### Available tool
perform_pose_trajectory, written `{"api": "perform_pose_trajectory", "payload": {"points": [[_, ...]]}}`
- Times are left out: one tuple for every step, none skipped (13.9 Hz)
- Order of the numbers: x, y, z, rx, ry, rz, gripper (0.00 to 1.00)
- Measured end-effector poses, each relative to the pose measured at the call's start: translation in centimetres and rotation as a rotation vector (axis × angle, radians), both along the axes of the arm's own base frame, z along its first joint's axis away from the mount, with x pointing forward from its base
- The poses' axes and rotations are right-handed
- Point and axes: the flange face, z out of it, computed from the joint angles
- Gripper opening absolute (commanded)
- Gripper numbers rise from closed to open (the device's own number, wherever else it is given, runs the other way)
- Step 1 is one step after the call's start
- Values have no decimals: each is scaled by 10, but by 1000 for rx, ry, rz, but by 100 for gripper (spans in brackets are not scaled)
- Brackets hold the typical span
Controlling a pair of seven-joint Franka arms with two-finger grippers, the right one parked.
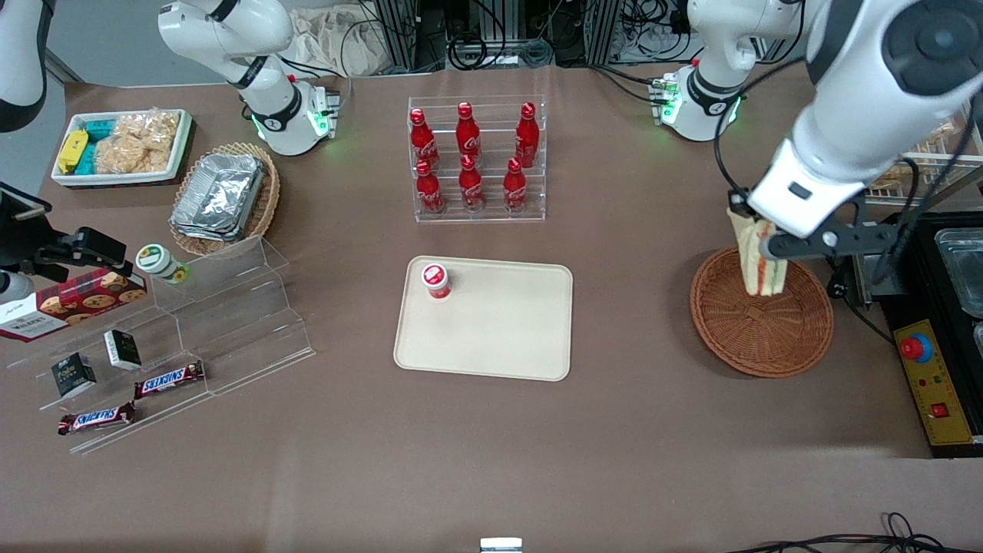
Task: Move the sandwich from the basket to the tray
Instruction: 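Lift the sandwich up out of the basket with the left gripper, then carry the sandwich over the cream tray with the left gripper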
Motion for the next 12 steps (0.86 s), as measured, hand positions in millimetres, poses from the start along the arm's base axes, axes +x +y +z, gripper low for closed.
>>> {"api": "perform_pose_trajectory", "payload": {"points": [[-10, -20, 8, -1, -9, 10, 0], [-22, -43, 11, -2, -19, 22, 0], [-34, -67, 11, -3, -25, 36, 0], [-46, -92, 8, -1, -27, 54, 0], [-55, -115, 1, -1, -25, 73, 0], [-57, -135, -11, -8, -25, 89, 0], [-54, -155, -29, -21, -26, 107, 0], [-47, -172, -52, -35, -20, 124, 0], [-38, -187, -79, -51, -8, 142, 0], [-27, -200, -110, -62, 5, 158, 0], [-16, -211, -142, -65, 11, 172, 0], [-4, -218, -175, -64, 14, 189, 0]]}}
